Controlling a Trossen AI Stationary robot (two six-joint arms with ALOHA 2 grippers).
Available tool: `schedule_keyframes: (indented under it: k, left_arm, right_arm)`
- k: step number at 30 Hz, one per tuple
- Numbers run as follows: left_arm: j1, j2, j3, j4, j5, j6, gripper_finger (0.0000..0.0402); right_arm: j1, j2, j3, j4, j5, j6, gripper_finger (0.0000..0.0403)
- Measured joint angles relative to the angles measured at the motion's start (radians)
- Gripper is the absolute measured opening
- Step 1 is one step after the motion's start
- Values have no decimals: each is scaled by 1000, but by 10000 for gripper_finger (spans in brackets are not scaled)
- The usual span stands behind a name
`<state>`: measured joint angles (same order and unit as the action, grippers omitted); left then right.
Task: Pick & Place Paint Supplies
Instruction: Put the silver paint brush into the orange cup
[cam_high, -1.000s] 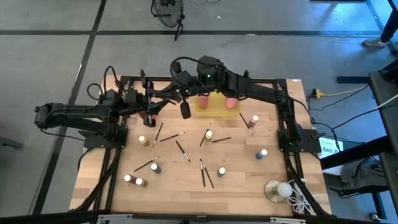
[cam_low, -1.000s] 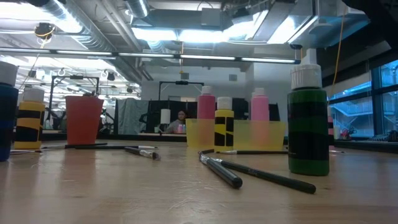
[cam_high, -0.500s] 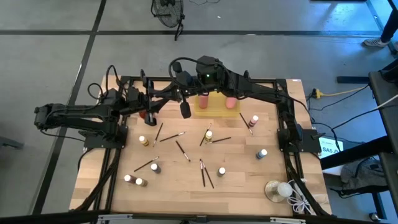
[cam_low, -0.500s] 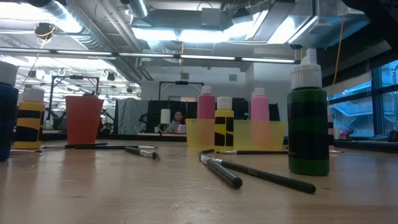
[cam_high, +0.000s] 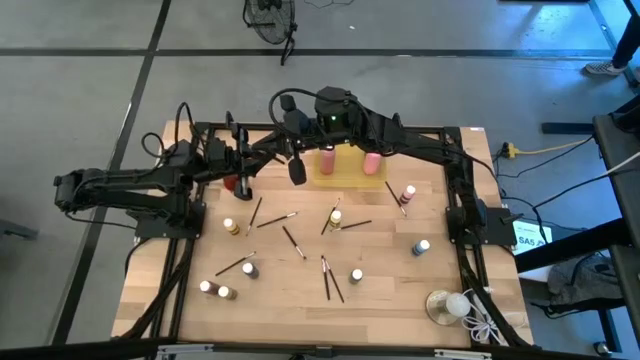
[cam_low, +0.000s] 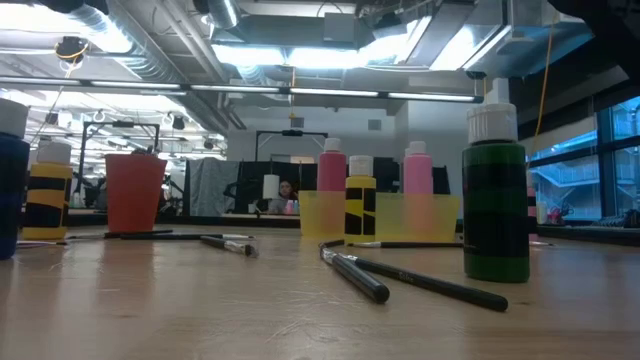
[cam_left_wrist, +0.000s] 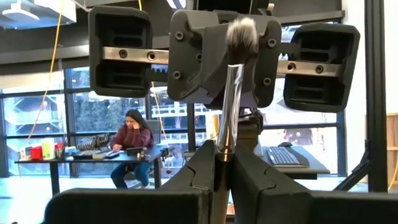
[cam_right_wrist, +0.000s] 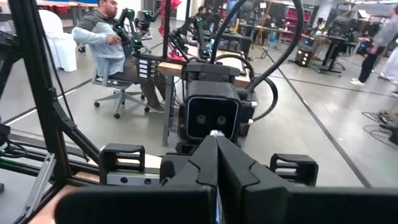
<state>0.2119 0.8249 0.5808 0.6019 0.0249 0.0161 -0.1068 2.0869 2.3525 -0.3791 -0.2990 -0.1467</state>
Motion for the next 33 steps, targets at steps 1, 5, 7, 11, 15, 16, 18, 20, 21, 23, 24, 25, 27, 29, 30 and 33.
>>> schedule_keyframes:
  k: [1,5,7,11,15,16,18,20,21,23,24,25,27,29,30,33]
  left_arm:
    - [0,0,0,-4,-2,-2,22]
    - [1,-3,0,-23,-8,-4,21]
    - [1,-7,0,-35,-13,-4,21]
    - [1,-10,0,-40,-15,-4,21]
    - [1,-14,0,-31,-9,-4,21]
    - [1,-13,0,-32,-7,-4,21]
    - [1,-17,0,-27,-8,-4,21]
    - [2,-23,3,-14,-14,-6,21]
    - [2,-26,3,-18,-14,-6,21]
    - [1,-28,3,-27,-13,-3,21]
    - [1,-32,3,-32,-9,0,21]
    - [1,-40,3,-42,-9,1,21]
    - [1,-50,3,-56,-9,2,21]
    - [1,-61,2,-86,-11,1,21]
    - [1,-68,2,-98,-16,1,21]
    - [1,-99,2,-135,-36,4,21]
  right_arm:
    - [0,0,0,-6,13,0,0]
    - [2,-2,1,-32,42,5,0]
    - [2,-9,1,-48,68,5,0]
    - [4,-18,1,-66,94,8,0]
    - [9,-27,0,-66,84,8,5]
    - [9,-29,0,-73,83,6,10]
    - [9,-32,0,-84,81,5,23]
    - [9,-33,0,-103,77,8,42]
    - [9,-33,0,-111,77,18,53]
    - [10,-33,-1,-121,77,43,78]
    - [10,-33,-1,-124,77,54,92]
    - [9,-33,-1,-127,84,65,107]
    - [9,-33,-1,-134,116,92,138]
    - [9,-35,-1,-142,163,115,167]
    - [9,-39,-1,-147,187,121,181]
    - [12,-58,-1,-149,233,123,213]
